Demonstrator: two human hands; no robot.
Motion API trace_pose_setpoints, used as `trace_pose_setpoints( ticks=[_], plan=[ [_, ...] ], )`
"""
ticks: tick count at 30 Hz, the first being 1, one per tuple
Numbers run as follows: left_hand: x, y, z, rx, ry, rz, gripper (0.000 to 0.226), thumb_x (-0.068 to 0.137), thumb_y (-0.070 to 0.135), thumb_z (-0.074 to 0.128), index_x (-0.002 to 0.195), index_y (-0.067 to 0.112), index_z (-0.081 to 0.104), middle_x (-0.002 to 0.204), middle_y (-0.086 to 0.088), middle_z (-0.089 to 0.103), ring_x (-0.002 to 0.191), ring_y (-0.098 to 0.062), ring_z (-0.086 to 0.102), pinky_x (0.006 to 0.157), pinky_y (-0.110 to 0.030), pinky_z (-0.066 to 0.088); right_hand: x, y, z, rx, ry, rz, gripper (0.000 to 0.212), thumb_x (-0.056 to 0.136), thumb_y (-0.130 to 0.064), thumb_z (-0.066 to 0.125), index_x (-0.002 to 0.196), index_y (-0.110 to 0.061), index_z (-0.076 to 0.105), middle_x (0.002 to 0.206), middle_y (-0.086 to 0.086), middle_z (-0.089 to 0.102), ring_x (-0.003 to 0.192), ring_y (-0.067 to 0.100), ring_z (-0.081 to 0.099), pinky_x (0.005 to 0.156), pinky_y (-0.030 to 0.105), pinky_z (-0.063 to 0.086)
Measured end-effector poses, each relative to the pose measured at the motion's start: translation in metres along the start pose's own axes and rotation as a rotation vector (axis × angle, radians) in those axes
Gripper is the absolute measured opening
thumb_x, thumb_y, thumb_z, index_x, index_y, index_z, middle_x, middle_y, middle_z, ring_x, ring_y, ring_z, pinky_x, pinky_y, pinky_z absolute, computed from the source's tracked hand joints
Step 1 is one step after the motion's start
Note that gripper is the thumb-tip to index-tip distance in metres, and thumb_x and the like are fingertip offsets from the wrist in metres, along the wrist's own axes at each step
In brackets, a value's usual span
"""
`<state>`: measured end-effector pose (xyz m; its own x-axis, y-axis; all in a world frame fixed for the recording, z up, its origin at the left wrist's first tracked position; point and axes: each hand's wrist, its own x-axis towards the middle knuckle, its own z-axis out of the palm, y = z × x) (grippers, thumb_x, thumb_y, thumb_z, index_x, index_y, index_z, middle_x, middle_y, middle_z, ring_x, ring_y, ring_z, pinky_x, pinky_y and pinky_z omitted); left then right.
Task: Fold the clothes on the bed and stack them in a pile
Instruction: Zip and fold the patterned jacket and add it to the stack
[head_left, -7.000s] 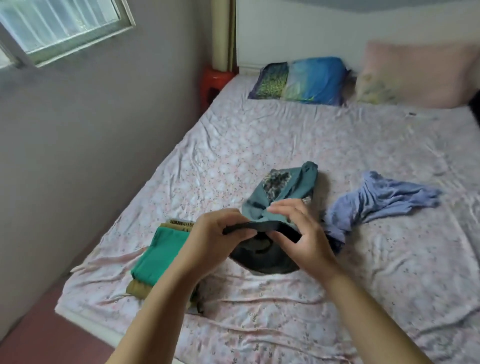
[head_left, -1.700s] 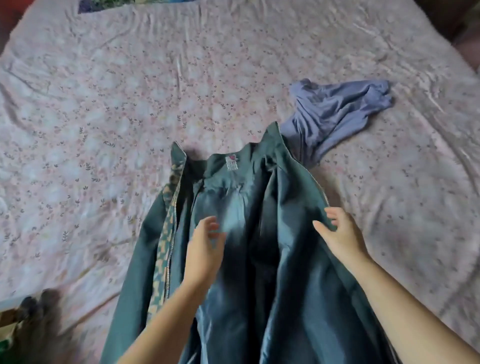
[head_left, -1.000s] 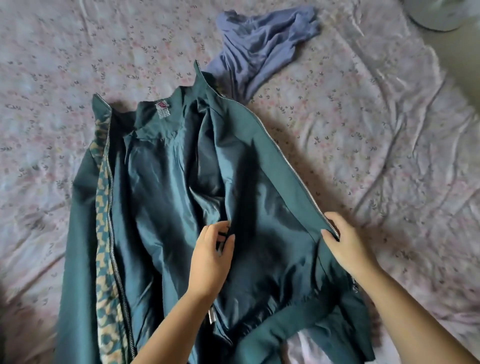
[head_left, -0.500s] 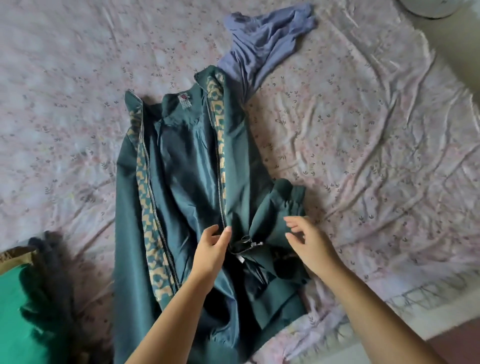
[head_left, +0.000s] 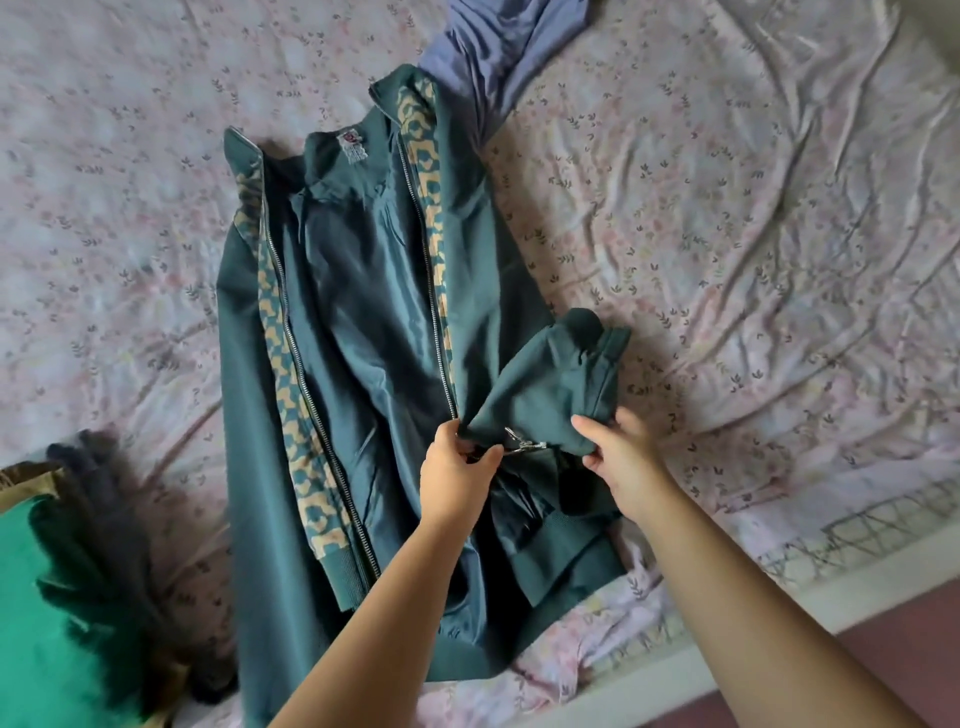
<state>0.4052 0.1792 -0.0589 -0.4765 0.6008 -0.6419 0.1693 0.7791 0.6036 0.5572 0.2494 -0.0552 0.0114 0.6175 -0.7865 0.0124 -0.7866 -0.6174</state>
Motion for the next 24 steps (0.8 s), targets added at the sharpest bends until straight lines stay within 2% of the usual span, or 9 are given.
trace_pose_setpoints(
  ticks=[3,7,9,11,13,15,19,22,24],
  plan=[
    [-0.006,-0.003,0.004,0.006,0.009,-0.010,0.027,0.087,0.038,0.057,0.109,0.022,0.054,0.113,-0.004,0.059,0.097,-0.019,0.059,0.086,-0.032,0.046,-0.017,-0.008,-0.014,0.112,-0.021,-0.019,0.009,0.087,-0.005,0.057,0.095,-0.010,0.059,0.086,0.002,0.065,0.074,0.014,0.057,0.050,0.018,0.044],
    [-0.015,-0.004,0.012,0.018,0.003,0.002,0.031,0.090,0.035,0.054,0.115,0.017,0.060,0.120,-0.005,0.054,0.096,-0.017,0.057,0.088,-0.028,0.044,-0.010,-0.053,-0.035,0.339,0.085,-0.079,0.014,0.091,0.000,0.049,0.087,-0.011,0.057,0.085,0.003,0.064,0.074,0.013,0.058,0.048,0.016,0.049],
    [-0.019,-0.005,0.013,0.016,0.041,0.019,0.026,0.087,0.026,0.060,0.110,0.016,0.060,0.117,-0.006,0.051,0.097,-0.019,0.057,0.088,-0.028,0.043,0.002,-0.083,-0.049,0.452,0.125,-0.181,0.017,0.094,0.001,0.043,0.103,-0.009,0.054,0.098,0.006,0.057,0.085,0.014,0.057,0.073,0.022,0.053],
    [-0.023,-0.007,0.013,-0.014,0.084,0.016,0.029,0.085,0.017,0.062,0.113,0.014,0.056,0.114,-0.005,0.047,0.093,-0.019,0.056,0.087,-0.028,0.044,0.012,-0.094,-0.064,0.489,0.127,-0.263,0.039,0.094,0.004,0.040,0.131,-0.008,0.040,0.115,0.010,0.052,0.104,0.020,0.054,0.098,0.034,0.044],
    [-0.029,-0.008,0.014,-0.078,0.115,-0.022,0.036,0.084,0.011,0.062,0.117,0.013,0.047,0.110,-0.003,0.043,0.086,-0.014,0.054,0.084,-0.028,0.044,0.014,-0.078,-0.071,0.208,0.151,-0.255,0.053,0.092,0.002,0.047,0.140,-0.011,0.032,0.129,0.010,0.050,0.115,0.024,0.053,0.099,0.038,0.042],
    [-0.031,-0.009,0.017,-0.140,0.116,-0.087,0.039,0.084,0.010,0.063,0.117,0.011,0.044,0.104,-0.002,0.050,0.087,-0.016,0.054,0.081,-0.030,0.046,0.016,-0.042,-0.074,-0.122,0.184,-0.172,0.051,0.088,-0.008,0.057,0.136,-0.014,0.041,0.132,0.008,0.052,0.115,0.025,0.055,0.091,0.036,0.046],
    [-0.033,-0.011,0.011,-0.226,0.053,-0.042,0.004,0.087,0.009,0.060,0.090,0.010,0.059,0.084,-0.005,0.064,0.077,-0.018,0.058,0.075,-0.033,0.047,0.015,0.010,-0.069,-0.102,0.075,0.020,0.045,0.089,-0.025,0.059,0.130,-0.012,0.047,0.128,0.009,0.055,0.111,0.022,0.055,0.088,0.034,0.042],
    [-0.041,-0.015,-0.010,-0.261,0.071,0.027,0.011,0.090,0.007,0.054,0.085,0.016,0.056,0.077,0.001,0.061,0.070,-0.012,0.056,0.068,-0.031,0.046,0.016,0.021,-0.053,-0.171,0.040,0.062,0.034,0.087,-0.028,0.061,0.118,-0.014,0.054,0.130,0.014,0.054,0.116,0.026,0.052,0.094,0.037,0.041],
    [-0.047,-0.021,-0.025,-0.276,0.114,0.026,0.017,0.092,0.006,0.050,0.083,0.020,0.054,0.079,0.000,0.060,0.070,-0.013,0.055,0.063,-0.029,0.044,0.016,0.029,-0.040,-0.309,0.045,0.028,0.043,0.085,-0.025,0.064,0.123,-0.009,0.051,0.127,0.012,0.053,0.110,0.023,0.050,0.088,0.031,0.039]
  ],
)
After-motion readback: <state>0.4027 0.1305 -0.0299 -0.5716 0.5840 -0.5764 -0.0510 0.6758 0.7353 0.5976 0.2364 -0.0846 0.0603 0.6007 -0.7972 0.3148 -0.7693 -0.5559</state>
